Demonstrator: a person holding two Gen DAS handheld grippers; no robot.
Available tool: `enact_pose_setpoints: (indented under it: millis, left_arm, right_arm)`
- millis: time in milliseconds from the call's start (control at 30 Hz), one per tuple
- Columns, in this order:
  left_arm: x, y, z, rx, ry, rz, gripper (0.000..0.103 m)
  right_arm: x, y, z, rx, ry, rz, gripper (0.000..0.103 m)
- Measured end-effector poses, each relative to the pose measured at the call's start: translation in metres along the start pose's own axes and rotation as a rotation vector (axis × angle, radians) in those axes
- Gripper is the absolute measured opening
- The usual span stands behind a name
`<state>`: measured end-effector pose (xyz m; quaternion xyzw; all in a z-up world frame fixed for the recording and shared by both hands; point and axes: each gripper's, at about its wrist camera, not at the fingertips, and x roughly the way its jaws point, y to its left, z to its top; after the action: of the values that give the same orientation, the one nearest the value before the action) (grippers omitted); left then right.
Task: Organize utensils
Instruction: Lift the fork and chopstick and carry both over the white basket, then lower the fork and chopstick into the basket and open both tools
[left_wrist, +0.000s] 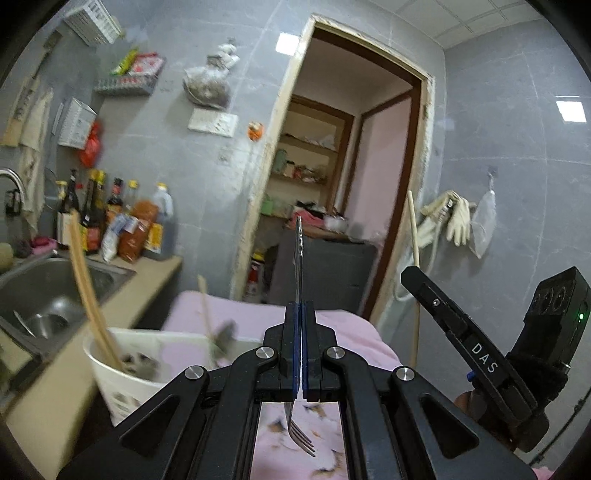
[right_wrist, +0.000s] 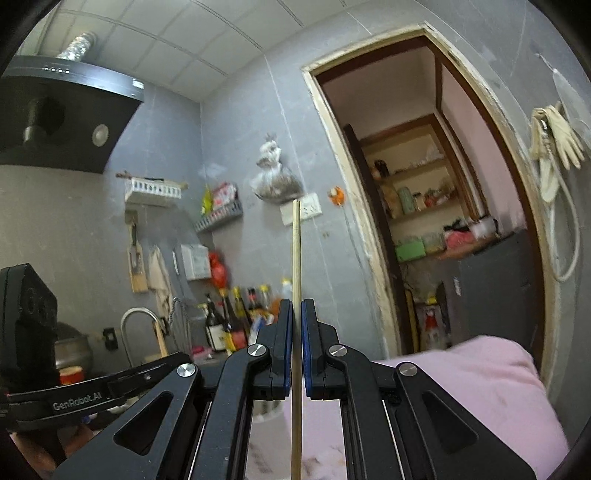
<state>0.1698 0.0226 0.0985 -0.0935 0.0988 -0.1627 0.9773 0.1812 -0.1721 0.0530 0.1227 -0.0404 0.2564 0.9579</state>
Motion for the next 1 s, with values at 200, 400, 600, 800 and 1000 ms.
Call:
enact_pose_setpoints:
  millis: [200,400,600,800,1000]
  left_arm:
    - [-0.019,0.036,0.028,-0.033,-0.073,0.074,0.000]
    - [-0.035,0.077,0.044,-0.073,-0.146,0.172,0.000]
    - [-0.037,0.111,0.055,-0.098,-0.191,0.268,0.000]
    - [-0.019,0.123,0.043,-0.087,-0.134,0.311,0.000]
    - [0.001,0.117,0.022,-0.072,-0.084,0.345,0.000]
  right_arm:
    - [0.033,0.023,0.004,0.007,-0.039,0.060,0.003]
    - [0.065,0.036,-0.003,0.040,-0.066,0.088,0.003]
    - [0.088,0.037,-0.014,0.042,-0.049,0.114,0.003]
    - [0.098,0.036,-0.029,0.023,-0.032,0.130,0.003]
    - [0.105,0.032,-0.043,0.012,0.007,0.111,0.003]
